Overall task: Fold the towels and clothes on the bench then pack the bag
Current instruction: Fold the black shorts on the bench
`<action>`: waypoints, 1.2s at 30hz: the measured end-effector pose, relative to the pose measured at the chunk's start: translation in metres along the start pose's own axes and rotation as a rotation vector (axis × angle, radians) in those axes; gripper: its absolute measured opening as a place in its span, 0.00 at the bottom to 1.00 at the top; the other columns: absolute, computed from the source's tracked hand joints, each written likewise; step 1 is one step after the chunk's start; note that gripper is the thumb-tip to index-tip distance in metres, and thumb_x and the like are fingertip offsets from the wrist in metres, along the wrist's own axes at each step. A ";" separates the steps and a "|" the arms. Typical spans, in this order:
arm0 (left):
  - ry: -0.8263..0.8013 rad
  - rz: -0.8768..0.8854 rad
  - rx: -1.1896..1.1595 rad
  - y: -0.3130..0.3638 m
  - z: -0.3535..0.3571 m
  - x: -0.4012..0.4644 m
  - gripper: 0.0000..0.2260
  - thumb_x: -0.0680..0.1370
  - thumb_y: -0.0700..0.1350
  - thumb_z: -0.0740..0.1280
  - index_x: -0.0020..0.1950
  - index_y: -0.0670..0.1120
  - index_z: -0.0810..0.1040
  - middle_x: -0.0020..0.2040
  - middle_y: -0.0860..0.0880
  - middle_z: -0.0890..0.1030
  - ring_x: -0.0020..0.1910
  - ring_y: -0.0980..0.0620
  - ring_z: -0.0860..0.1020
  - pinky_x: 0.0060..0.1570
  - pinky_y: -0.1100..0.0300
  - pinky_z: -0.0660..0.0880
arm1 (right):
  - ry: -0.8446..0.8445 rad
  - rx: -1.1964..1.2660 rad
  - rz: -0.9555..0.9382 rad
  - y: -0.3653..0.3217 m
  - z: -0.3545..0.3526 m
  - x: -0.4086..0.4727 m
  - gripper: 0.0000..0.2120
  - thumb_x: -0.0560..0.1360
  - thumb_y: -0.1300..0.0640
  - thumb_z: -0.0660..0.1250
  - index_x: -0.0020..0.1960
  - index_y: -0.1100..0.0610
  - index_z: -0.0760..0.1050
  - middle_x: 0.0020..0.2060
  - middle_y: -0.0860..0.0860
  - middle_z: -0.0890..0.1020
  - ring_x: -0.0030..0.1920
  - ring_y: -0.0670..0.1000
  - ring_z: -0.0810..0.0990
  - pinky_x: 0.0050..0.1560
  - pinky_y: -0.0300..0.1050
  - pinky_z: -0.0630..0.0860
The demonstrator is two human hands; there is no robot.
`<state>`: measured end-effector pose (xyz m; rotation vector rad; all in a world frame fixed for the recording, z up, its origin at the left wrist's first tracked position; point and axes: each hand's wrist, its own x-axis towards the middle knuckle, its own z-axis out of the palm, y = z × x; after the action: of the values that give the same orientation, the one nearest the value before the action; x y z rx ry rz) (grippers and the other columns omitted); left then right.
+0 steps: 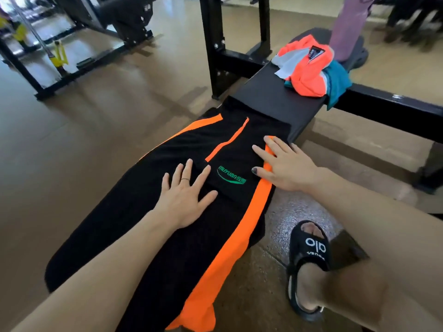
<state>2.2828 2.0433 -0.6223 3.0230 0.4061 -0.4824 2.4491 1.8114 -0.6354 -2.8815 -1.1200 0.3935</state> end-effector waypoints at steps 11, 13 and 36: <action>-0.007 0.093 0.013 0.030 -0.023 0.072 0.37 0.75 0.76 0.46 0.80 0.66 0.39 0.83 0.50 0.38 0.81 0.45 0.37 0.77 0.36 0.40 | 0.157 0.265 0.025 0.032 -0.002 0.016 0.41 0.74 0.29 0.52 0.81 0.47 0.53 0.80 0.57 0.55 0.80 0.59 0.53 0.77 0.59 0.59; 0.149 0.092 -0.097 0.032 -0.026 0.074 0.36 0.75 0.74 0.47 0.81 0.65 0.42 0.83 0.49 0.41 0.82 0.47 0.39 0.77 0.38 0.41 | 0.342 0.503 0.176 0.034 -0.005 0.016 0.36 0.76 0.43 0.66 0.79 0.53 0.57 0.73 0.59 0.63 0.73 0.61 0.65 0.71 0.56 0.67; 0.261 0.460 -0.234 0.151 -0.009 0.003 0.29 0.71 0.66 0.70 0.62 0.47 0.71 0.58 0.50 0.71 0.57 0.49 0.71 0.58 0.51 0.72 | -0.532 0.713 0.246 0.063 -0.023 -0.035 0.30 0.56 0.50 0.77 0.55 0.60 0.79 0.50 0.56 0.85 0.48 0.56 0.85 0.52 0.54 0.83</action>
<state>2.3286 1.8995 -0.6129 2.8179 -0.2126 -0.0073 2.4715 1.7431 -0.6127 -2.3034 -0.4752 1.3129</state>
